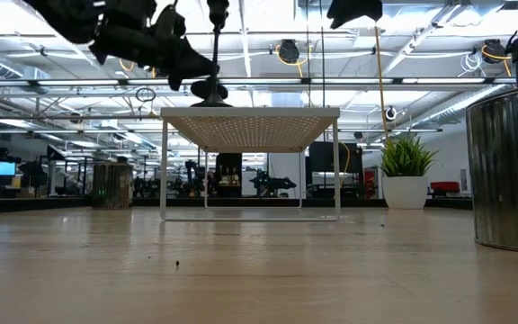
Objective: Pick & Place candle stick holders
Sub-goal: Put the top black candle holder on the shelf aligned with the other black candle holder
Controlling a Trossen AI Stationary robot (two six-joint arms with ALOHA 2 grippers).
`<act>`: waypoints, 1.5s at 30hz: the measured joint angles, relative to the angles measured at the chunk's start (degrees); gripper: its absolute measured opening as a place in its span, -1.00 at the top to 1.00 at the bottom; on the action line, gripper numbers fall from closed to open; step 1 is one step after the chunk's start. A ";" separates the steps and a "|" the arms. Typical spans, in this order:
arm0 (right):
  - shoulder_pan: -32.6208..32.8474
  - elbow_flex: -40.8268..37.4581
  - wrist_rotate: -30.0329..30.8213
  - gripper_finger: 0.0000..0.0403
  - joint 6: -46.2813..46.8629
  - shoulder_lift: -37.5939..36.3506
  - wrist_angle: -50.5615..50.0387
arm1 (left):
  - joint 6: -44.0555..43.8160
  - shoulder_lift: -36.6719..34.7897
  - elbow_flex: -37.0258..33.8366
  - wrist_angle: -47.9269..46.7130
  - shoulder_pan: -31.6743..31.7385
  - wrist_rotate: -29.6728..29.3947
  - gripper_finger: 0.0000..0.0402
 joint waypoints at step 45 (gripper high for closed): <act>0.69 -44.99 1.09 0.36 13.46 -36.55 30.90 | 1.29 9.37 -3.99 12.12 -2.43 4.66 0.94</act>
